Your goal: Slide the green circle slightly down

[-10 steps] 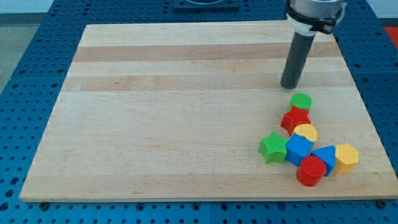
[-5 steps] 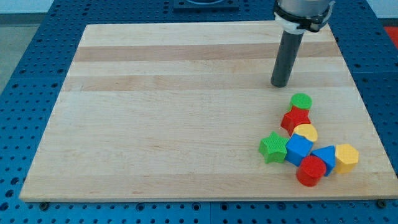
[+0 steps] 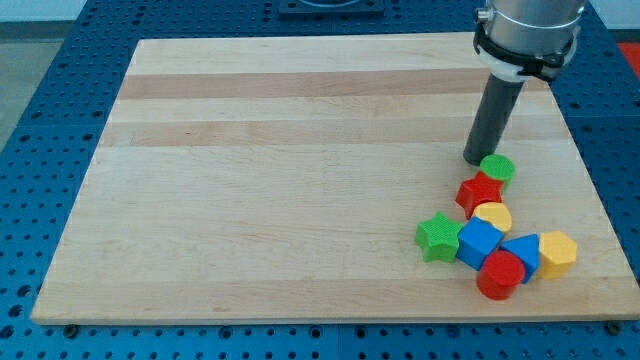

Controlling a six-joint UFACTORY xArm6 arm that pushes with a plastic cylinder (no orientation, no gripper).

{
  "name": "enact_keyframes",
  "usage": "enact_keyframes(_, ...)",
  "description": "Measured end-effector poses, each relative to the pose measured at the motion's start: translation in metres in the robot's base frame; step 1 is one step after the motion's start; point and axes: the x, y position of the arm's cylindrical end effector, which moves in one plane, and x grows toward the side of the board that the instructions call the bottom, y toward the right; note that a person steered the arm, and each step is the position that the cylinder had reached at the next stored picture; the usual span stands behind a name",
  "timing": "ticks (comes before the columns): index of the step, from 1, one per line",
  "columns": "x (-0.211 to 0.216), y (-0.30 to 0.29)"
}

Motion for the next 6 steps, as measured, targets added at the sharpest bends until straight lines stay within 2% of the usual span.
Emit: enact_keyframes(6,0.036,0.012)
